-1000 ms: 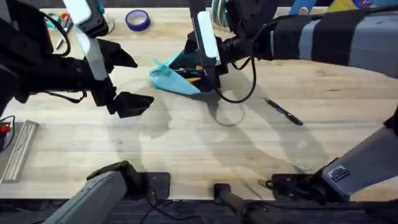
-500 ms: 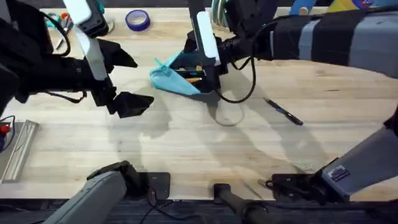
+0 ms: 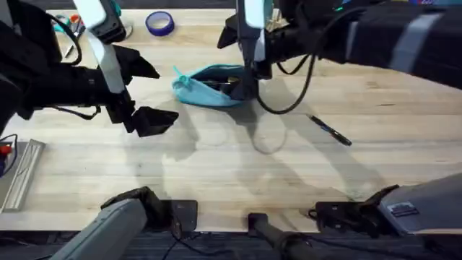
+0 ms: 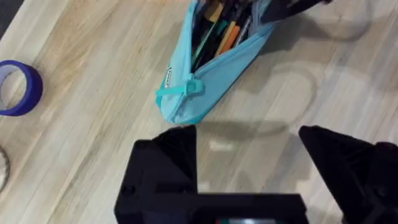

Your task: Unzip the bag, pick up the pens from the table one at a time and place them inside, then zip the bag closed.

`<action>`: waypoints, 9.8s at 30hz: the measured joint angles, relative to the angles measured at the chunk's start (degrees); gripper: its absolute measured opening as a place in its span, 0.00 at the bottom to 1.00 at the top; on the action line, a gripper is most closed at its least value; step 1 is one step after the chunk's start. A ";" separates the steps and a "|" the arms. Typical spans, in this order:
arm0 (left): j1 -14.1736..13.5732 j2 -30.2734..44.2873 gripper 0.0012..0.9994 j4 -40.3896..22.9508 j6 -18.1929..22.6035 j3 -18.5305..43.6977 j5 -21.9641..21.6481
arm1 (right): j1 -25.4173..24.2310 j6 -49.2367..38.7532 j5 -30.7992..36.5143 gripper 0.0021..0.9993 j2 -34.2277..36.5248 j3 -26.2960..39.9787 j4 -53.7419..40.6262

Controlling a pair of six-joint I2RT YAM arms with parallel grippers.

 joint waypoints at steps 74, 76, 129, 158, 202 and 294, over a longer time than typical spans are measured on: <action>0.00 0.00 0.99 0.00 0.00 0.00 0.00 | -5.45 44.35 50.31 1.00 -22.40 0.00 -55.49; 0.00 0.00 0.99 0.00 0.00 0.00 0.00 | -5.51 44.44 47.72 1.00 -20.38 0.00 -55.13; 0.00 0.00 0.99 0.00 0.00 0.00 0.00 | -19.50 45.50 33.85 0.82 -12.81 -22.24 -25.77; 0.00 0.00 0.99 0.00 0.00 0.00 0.00 | -19.61 45.44 34.07 0.03 -12.90 -22.39 -22.89; 0.00 0.00 0.99 0.00 0.00 0.00 0.00 | 0.34 15.26 18.04 0.03 -12.29 -2.14 -11.48; 0.00 0.00 0.99 0.00 0.00 0.00 0.00 | 6.16 11.29 10.75 1.00 2.59 -1.73 4.06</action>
